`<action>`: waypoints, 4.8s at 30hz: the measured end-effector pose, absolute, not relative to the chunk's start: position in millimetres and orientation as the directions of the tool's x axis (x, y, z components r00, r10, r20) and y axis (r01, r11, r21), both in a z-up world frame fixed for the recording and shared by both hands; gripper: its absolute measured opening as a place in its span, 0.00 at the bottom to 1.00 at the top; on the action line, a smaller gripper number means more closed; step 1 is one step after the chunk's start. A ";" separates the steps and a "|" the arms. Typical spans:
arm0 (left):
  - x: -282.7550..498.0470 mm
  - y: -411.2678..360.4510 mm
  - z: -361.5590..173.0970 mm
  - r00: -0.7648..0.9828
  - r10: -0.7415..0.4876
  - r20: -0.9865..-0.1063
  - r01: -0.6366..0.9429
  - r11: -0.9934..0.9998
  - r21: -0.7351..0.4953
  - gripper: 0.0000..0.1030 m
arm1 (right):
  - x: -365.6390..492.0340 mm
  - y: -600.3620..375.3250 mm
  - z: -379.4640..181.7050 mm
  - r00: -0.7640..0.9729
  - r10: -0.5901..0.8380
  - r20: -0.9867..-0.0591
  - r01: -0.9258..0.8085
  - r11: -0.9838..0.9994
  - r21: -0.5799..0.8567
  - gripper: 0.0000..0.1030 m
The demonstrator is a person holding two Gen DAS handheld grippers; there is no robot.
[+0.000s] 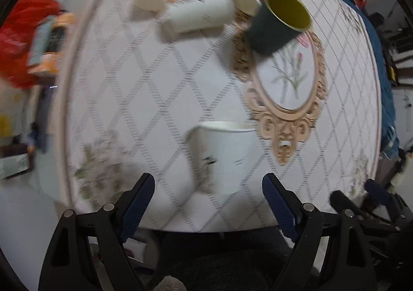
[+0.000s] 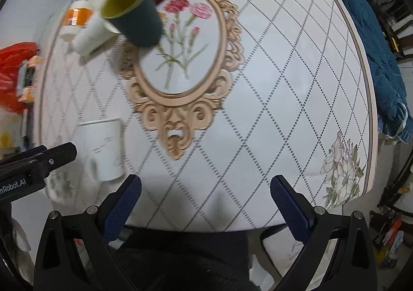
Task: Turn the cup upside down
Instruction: 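Lower the cup upright onto the table and open the left gripper, then roll the right tool and grasp the white paper cup with the right gripper, then lift the cup with the right gripper and turn it rim-down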
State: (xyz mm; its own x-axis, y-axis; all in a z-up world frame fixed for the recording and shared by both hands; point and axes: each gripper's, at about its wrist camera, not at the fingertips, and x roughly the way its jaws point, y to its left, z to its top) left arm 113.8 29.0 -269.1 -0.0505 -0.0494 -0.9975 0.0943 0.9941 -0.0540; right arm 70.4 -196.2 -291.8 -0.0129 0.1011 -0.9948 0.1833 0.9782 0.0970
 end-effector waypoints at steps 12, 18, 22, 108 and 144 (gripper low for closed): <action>72.9 102.7 -223.0 0.083 0.077 -0.994 -0.023 0.997 0.075 0.83 | 50.4 -130.5 -238.0 0.069 0.189 -0.980 0.124 0.973 0.196 0.99; 63.1 124.8 -224.9 0.086 0.104 -0.991 -0.073 0.993 0.098 0.94 | 50.8 -103.3 -234.3 0.072 0.202 -0.977 0.110 0.972 0.209 0.99; 62.7 134.2 -230.0 0.088 0.120 -0.989 -0.117 0.987 0.109 0.94 | 55.6 -91.5 -243.2 0.041 0.215 -0.976 0.090 0.972 0.218 0.99; 66.1 177.4 -351.7 -0.106 0.113 -0.988 -0.436 0.888 0.148 0.94 | -8.9 -21.7 -421.0 0.516 0.249 -0.820 -0.003 -0.956 -0.292 0.65; 119.6 97.9 -328.7 -0.041 0.141 -0.989 -0.154 0.977 0.145 0.94 | 88.2 -48.9 -401.4 -0.152 -0.293 -0.944 -0.880 0.475 -0.006 0.65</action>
